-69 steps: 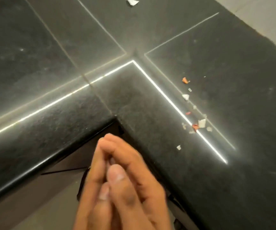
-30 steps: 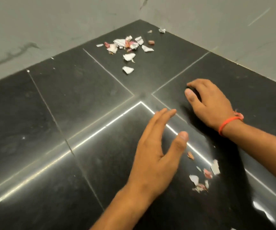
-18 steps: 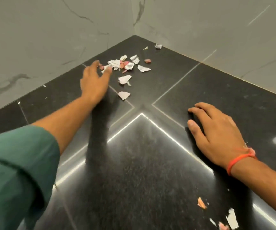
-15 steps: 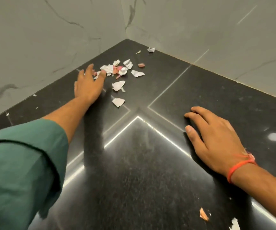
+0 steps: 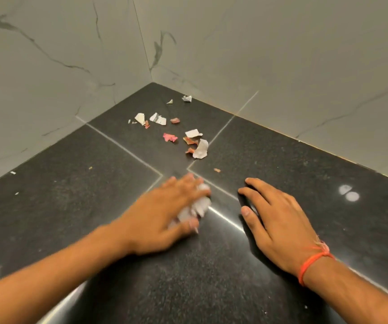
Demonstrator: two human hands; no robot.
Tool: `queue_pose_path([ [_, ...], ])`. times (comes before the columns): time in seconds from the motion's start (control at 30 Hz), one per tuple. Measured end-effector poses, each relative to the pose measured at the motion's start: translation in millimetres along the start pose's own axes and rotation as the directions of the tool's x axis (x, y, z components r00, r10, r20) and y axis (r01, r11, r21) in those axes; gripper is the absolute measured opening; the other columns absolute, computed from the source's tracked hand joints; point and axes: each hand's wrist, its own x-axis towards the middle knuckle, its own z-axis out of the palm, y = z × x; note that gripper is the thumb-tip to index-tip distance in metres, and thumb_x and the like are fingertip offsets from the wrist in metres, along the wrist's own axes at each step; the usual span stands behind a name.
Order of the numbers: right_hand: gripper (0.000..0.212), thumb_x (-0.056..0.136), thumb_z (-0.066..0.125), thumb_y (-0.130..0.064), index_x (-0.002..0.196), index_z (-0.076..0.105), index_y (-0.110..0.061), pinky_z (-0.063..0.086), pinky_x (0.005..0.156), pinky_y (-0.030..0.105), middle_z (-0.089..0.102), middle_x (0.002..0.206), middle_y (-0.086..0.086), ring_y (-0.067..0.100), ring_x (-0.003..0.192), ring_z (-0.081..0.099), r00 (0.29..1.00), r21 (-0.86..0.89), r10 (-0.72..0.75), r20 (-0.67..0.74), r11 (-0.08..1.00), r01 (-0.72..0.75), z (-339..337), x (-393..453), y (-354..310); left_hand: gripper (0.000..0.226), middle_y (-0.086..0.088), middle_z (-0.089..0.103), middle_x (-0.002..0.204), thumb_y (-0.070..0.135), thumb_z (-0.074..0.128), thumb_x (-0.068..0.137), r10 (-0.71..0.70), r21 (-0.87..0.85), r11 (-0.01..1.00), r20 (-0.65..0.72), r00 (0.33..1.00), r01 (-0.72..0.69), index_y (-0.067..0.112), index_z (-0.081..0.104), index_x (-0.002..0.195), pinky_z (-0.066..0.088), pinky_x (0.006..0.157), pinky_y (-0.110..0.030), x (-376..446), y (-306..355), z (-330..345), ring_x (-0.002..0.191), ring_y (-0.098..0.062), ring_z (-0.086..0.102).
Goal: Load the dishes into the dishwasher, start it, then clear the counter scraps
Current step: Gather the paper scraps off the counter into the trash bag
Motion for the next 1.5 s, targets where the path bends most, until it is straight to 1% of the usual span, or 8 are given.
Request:
queue_pose_path([
  [0.13, 0.047, 0.103, 0.026, -0.046, 0.138, 0.053, -0.028, 0.038, 0.110, 0.037, 0.043, 0.150, -0.009, 0.012, 0.135, 0.044, 1.000, 0.022, 0.016, 0.001, 1.000, -0.016, 0.2, -0.7, 0.3, 0.063, 0.012, 0.010, 0.171, 0.057, 0.034, 0.105, 0.154, -0.111, 0.983, 0.056, 0.987, -0.147, 0.034, 0.021, 0.162, 0.010, 0.129, -0.040, -18.4, 41.9, 14.6, 0.158, -0.008, 0.006],
  [0.27, 0.046, 0.105, 0.024, -0.045, 0.139, 0.052, -0.030, 0.034, 0.113, 0.034, 0.041, 0.151, -0.012, 0.009, 0.136, 0.042, 1.000, 0.020, 0.022, 0.006, 1.000, -0.022, 2.3, -0.8, 0.6, 0.061, 0.013, 0.012, 0.171, 0.060, 0.027, 0.104, -0.184, -0.242, 0.962, -0.231, 0.955, 0.127, 0.037, 0.024, 0.161, 0.013, 0.128, -0.051, 7.3, -1.3, 8.8, 0.157, -0.007, 0.007],
  [0.53, 0.048, 0.105, 0.021, -0.047, 0.141, 0.049, -0.033, 0.031, 0.113, 0.033, 0.038, 0.153, -0.015, 0.006, 0.138, 0.039, 0.999, 0.008, 0.026, 0.020, 1.000, -0.026, 2.5, -1.3, 2.1, 0.083, -0.012, 0.017, 0.170, 0.074, 0.021, 0.097, -0.767, -0.341, 0.632, -0.405, 0.497, 0.696, 0.023, 0.017, 0.163, 0.007, 0.127, -0.055, 104.6, -141.4, -36.5, 0.158, -0.024, 0.010],
  [0.7, 0.048, 0.105, 0.021, -0.047, 0.141, 0.050, -0.032, 0.026, 0.113, 0.028, 0.038, 0.153, -0.015, 0.005, 0.139, 0.037, 1.000, 0.009, 0.016, 0.014, 1.000, -0.016, 4.1, -1.4, 3.7, 0.082, -0.011, 0.028, 0.166, 0.072, 0.027, 0.098, -0.655, -0.100, 0.741, -0.320, 0.684, 0.663, 0.022, 0.019, 0.162, 0.015, 0.126, -0.053, 138.3, -166.7, -44.7, 0.155, -0.026, 0.021],
  [0.9, 0.047, 0.105, 0.021, -0.047, 0.140, 0.049, -0.032, 0.026, 0.111, 0.027, 0.038, 0.153, -0.015, 0.006, 0.138, 0.038, 1.000, 0.013, 0.011, 0.016, 1.000, -0.011, 3.5, -0.8, 2.2, 0.074, -0.005, 0.030, 0.166, 0.071, 0.026, 0.097, -0.180, 0.101, 0.976, -0.118, 0.976, 0.193, 0.032, 0.027, 0.160, 0.021, 0.125, -0.051, 122.3, -107.3, -33.5, 0.155, -0.020, 0.023],
  [1.17, 0.048, 0.105, 0.023, -0.046, 0.144, 0.046, -0.032, 0.030, 0.110, 0.029, 0.037, 0.152, -0.017, 0.006, 0.138, 0.039, 1.000, 0.025, 0.012, 0.016, 1.000, -0.012, 0.6, -0.2, -0.4, 0.056, 0.000, 0.030, 0.167, 0.046, 0.044, 0.105, 0.267, 0.053, 0.962, 0.003, 0.964, -0.267, 0.024, 0.040, 0.157, 0.024, 0.124, -0.030, 42.9, -0.3, -2.1, 0.154, -0.011, 0.024],
  [1.33, 0.049, 0.105, 0.021, -0.048, 0.145, 0.044, -0.034, 0.026, 0.111, 0.028, 0.034, 0.154, -0.018, 0.004, 0.141, 0.034, 0.999, 0.023, 0.025, 0.034, 0.999, -0.026, 0.9, -1.0, 1.3, 0.055, 0.002, 0.031, 0.165, 0.050, 0.035, 0.104, -0.070, -0.138, 0.990, -0.231, 0.970, 0.039, 0.027, 0.041, 0.154, 0.028, 0.122, -0.035, 55.7, -15.3, 2.5, 0.149, -0.001, 0.027],
  [1.5, 0.049, 0.105, 0.019, -0.048, 0.146, 0.042, -0.035, 0.027, 0.112, 0.028, 0.032, 0.154, -0.020, 0.003, 0.140, 0.035, 0.999, 0.031, 0.025, 0.043, 0.999, -0.026, -0.2, -0.6, 0.7, 0.060, -0.007, 0.029, 0.166, 0.052, 0.031, 0.105, -0.467, -0.272, 0.882, -0.395, 0.791, 0.385, 0.022, 0.037, 0.157, 0.022, 0.124, -0.041, 121.0, -75.7, -11.1, 0.154, -0.017, 0.024],
])
